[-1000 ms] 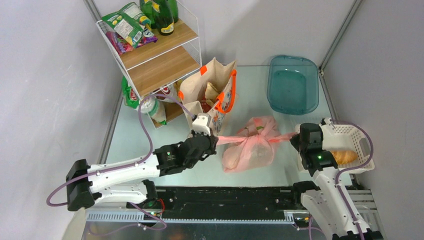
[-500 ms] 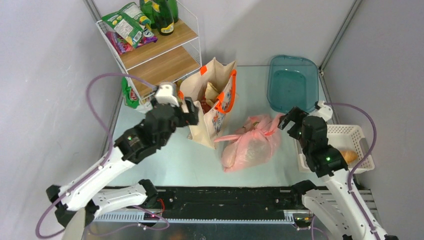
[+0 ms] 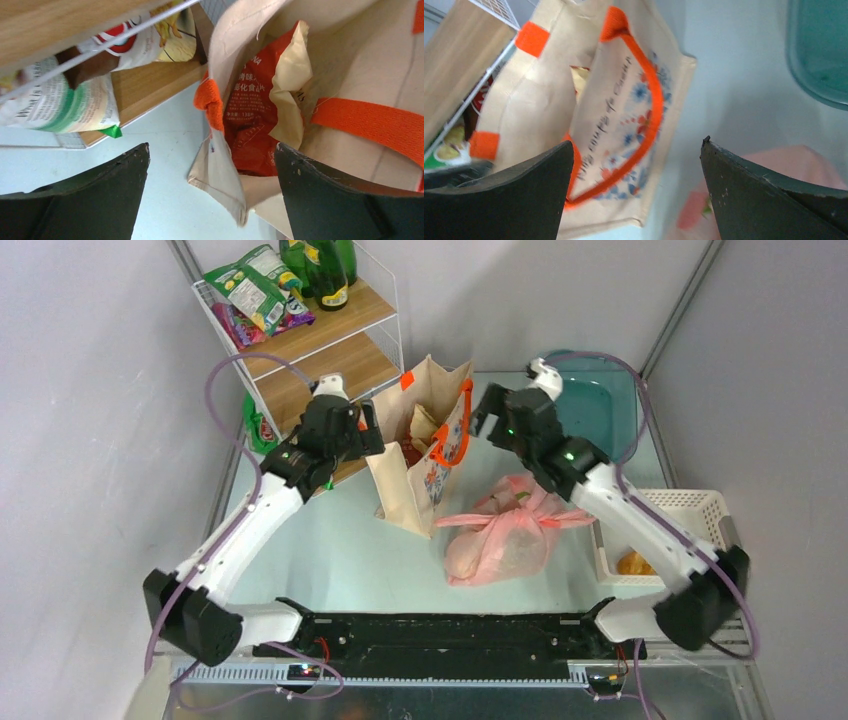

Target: Place the mixed food into the grocery bags and tie them

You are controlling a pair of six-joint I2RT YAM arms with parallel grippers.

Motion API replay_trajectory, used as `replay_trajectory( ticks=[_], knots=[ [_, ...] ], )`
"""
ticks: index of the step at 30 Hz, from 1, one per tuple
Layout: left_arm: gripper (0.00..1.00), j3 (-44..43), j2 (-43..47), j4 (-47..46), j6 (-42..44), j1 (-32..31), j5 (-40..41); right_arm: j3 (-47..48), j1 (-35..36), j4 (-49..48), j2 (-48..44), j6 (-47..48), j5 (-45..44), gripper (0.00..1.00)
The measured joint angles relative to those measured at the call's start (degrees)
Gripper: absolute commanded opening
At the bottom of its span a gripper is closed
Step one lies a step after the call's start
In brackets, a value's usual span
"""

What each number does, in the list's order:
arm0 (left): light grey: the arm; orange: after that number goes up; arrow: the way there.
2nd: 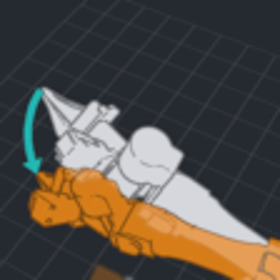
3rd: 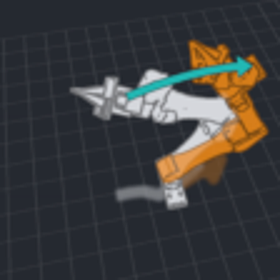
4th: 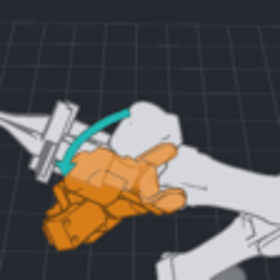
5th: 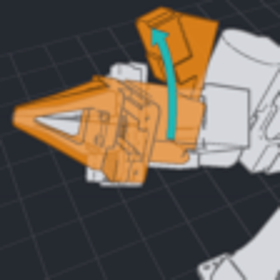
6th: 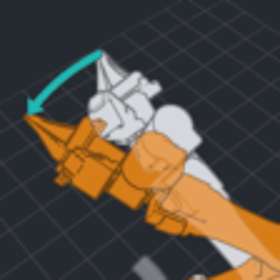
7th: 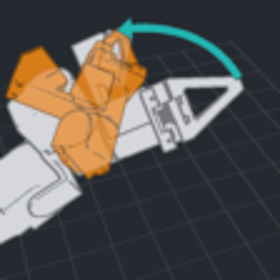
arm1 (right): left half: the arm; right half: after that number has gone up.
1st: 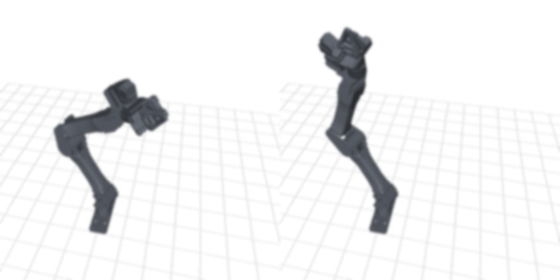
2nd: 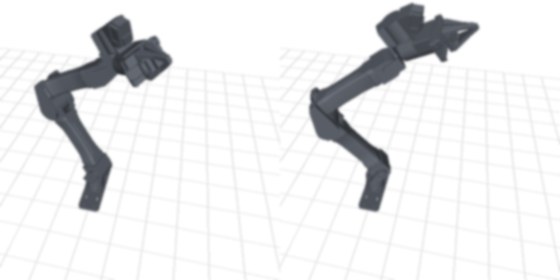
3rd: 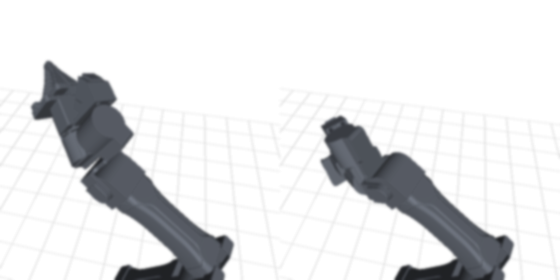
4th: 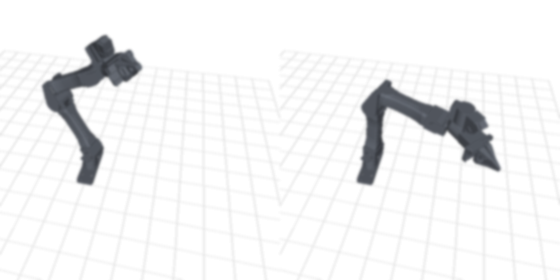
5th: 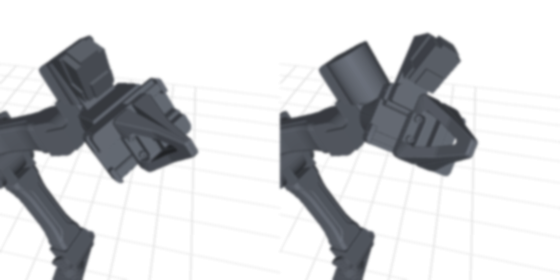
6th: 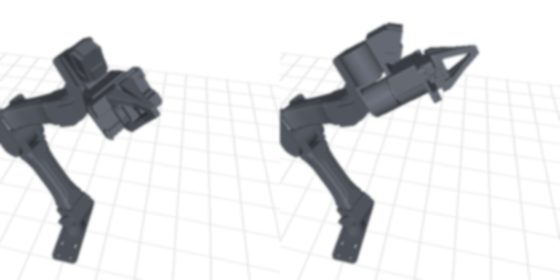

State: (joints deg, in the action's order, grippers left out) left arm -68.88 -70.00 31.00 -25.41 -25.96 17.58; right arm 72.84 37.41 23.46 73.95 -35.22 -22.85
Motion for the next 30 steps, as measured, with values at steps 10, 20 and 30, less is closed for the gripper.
replay_trajectory(
  ticks=[10, 20, 30],
  knots=[
    [0.28, -0.9, -6.2, -4.8, 0.7, 3.1, -5.1, 22.7, 3.9, 3.1, 26.2, -10.5, 2.9, 0.32],
    [0.00, 2.6, -3.9, -14.3, 9.6, -5.5, -2.1, -5.2, 0.0, -3.2, 13.7, -12.5, 7.6, 0.00],
    [0.00, 12.8, 8.3, -18.3, 18.7, -22.8, 8.3, -24.0, 6.0, -8.0, -2.8, -8.0, 6.6, 0.00]
  ],
)
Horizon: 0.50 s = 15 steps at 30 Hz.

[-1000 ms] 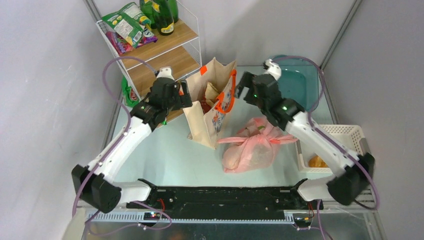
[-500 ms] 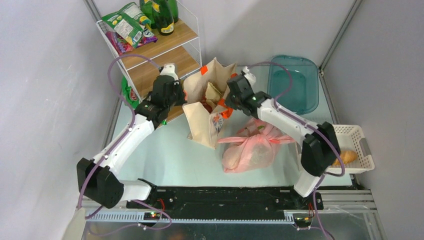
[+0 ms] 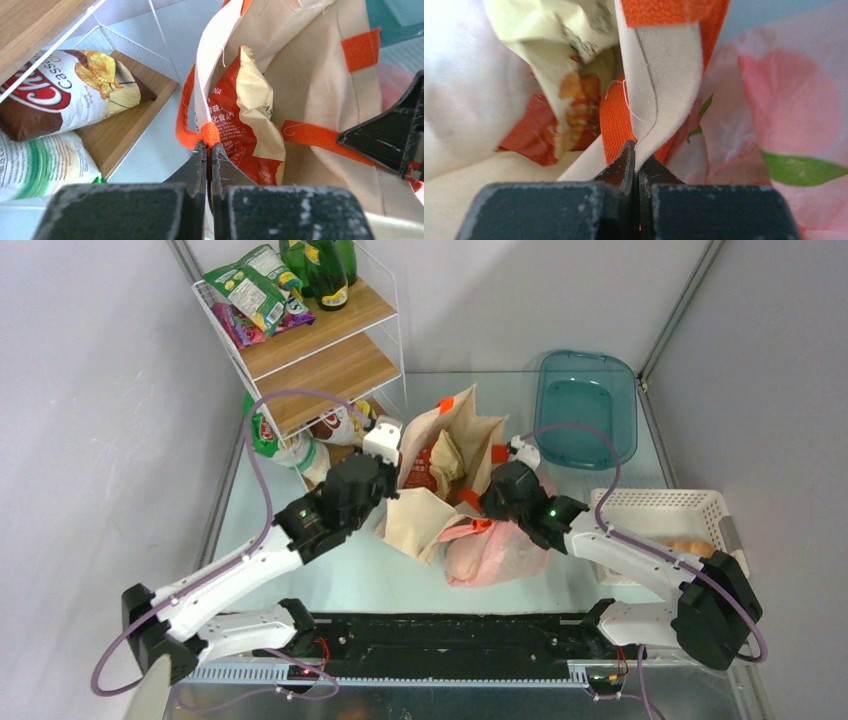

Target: Place the mixed food into the grocery bags and tie them

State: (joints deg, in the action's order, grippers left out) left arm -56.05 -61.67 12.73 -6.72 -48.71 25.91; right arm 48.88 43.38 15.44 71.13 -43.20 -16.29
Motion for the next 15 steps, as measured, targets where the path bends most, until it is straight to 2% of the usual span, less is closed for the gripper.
replay_trajectory(
  ticks=[4, 5, 6, 7, 8, 12, 15],
  knots=[
    [0.00, 4.6, 5.9, -0.7, 2.5, -4.4, 4.1, -5.2, 4.1, -1.4, -0.4, -0.5, -0.9, 0.02],
    [0.00, 4.7, 6.3, -0.7, 2.7, -5.0, 4.8, -5.8, 4.4, -1.8, -0.4, -0.6, -0.8, 0.08],
    [0.00, 4.7, 6.5, -0.6, 2.6, -5.4, 5.8, -6.4, 4.6, -2.5, -0.4, -0.6, -0.7, 0.26],
    [0.00, 4.2, 6.3, 0.0, 2.3, -5.5, 7.1, -6.6, 4.5, -3.2, -0.4, -0.5, -0.2, 0.37],
    [0.00, 3.5, 5.9, 1.0, 2.0, -5.2, 8.2, -6.6, 4.2, -4.0, -0.5, -0.3, 0.9, 0.54],
    [0.00, 0.7, 5.3, 4.8, -0.6, -2.3, 10.3, -5.9, 2.0, -4.1, -2.3, 1.3, 4.5, 0.76],
    [0.00, 0.5, 6.5, 5.9, -2.4, -1.3, 10.0, -4.4, 1.1, -0.8, -6.4, 1.6, 4.6, 0.79]
  ],
)
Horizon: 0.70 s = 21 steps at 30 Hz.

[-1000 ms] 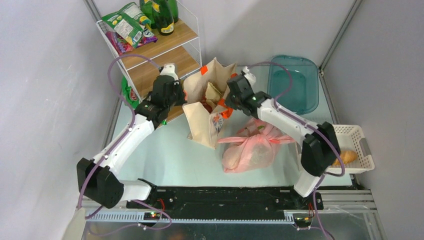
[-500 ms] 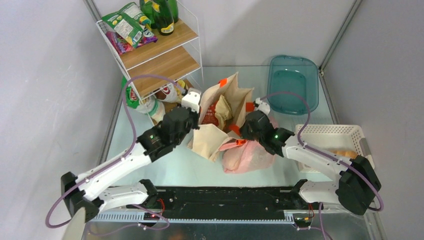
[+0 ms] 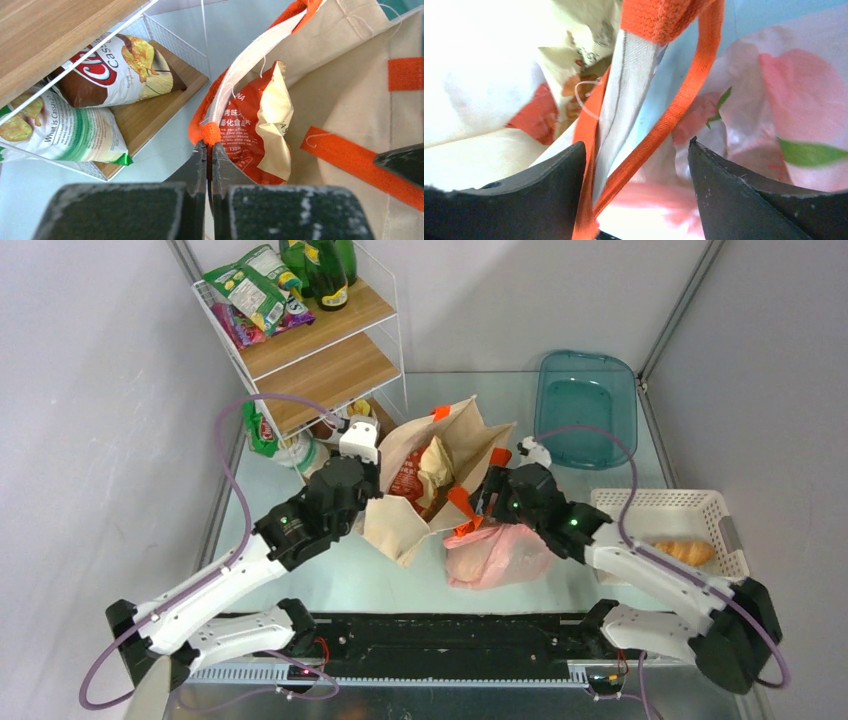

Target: Place the mixed food into the grocery bags and tie them

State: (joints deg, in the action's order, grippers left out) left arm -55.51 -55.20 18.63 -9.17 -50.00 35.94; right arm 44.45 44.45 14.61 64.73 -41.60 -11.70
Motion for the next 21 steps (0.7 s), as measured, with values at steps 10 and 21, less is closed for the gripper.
replay_trajectory(
  ticks=[10, 21],
  knots=[
    [0.00, 3.4, 4.5, -0.9, -0.8, 0.0, -5.0, 9.9, -2.8, 28.7, -13.8, -17.4, -10.1, 0.99],
    [0.00, 4.5, 5.3, -3.7, -0.2, -0.6, -9.1, 5.2, -12.2, 36.9, -10.1, -30.2, -0.7, 0.99]
  ],
)
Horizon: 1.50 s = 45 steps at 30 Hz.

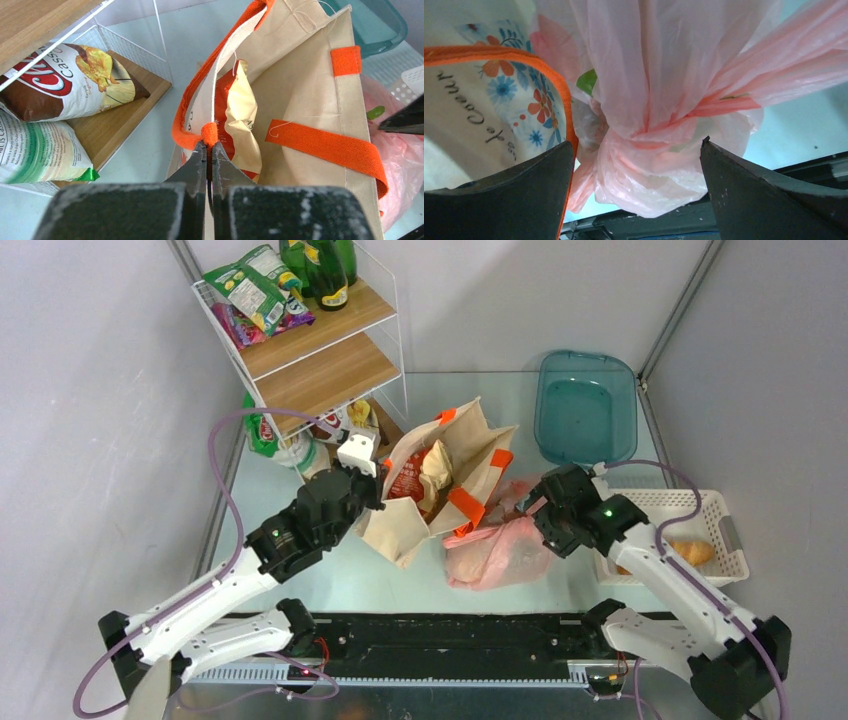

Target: Place the mixed food into the grocery bags and tie them

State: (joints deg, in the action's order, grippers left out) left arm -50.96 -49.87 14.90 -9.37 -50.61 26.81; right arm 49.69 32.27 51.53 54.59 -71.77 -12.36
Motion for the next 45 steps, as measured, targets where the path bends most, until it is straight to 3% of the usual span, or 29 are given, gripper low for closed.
replay_trajectory(
  ticks=[3, 5, 7, 8, 10, 11, 19, 27, 37, 45],
  knots=[
    [0.00, 0.8, 0.7, -0.4, 0.0, -0.3, -0.2, -0.1, -0.5, -1.7, 4.4, -2.1, 2.6, 0.96],
    [0.00, 1.1, 1.2, -0.6, 0.3, -0.5, -0.3, -0.1, -0.2, -2.6, 7.2, -3.4, 3.6, 0.80],
    [0.00, 1.5, 1.6, -0.7, 0.3, -0.7, -0.3, -0.3, 0.0, -3.1, 9.4, -4.5, 4.1, 0.48],
    [0.00, 1.7, 1.9, -0.7, 0.3, -0.8, -0.3, -0.9, 0.1, -3.5, 9.8, -5.0, 4.2, 0.24],
    [0.00, 2.0, 2.3, -0.9, 0.3, -0.9, -0.4, -2.5, -0.2, -3.8, 9.2, -6.1, 4.2, 0.02],
    [0.00, 2.2, 2.5, -1.0, 0.3, -0.9, -0.5, -3.4, -0.6, -4.0, 8.6, -6.4, 4.2, 0.00],
    [0.00, 2.5, 3.2, -1.1, 0.3, -1.4, -0.5, -5.5, -3.2, -2.2, -8.9, -4.6, 1.9, 0.00],
    [0.00, 2.5, 3.2, -1.1, 0.3, -1.6, -0.5, 9.5, -2.4, 0.3, -13.8, 4.2, 1.0, 0.00],
    [0.00, 2.4, 1.3, -0.7, -2.0, -1.4, 2.7, 30.4, -0.9, -11.9, -7.2, 10.4, 5.9, 0.00],
    [0.00, 2.5, 2.2, 0.6, -7.3, 2.8, 2.7, 31.6, 4.3, -26.7, 3.3, 8.6, 8.6, 0.00]
  ],
)
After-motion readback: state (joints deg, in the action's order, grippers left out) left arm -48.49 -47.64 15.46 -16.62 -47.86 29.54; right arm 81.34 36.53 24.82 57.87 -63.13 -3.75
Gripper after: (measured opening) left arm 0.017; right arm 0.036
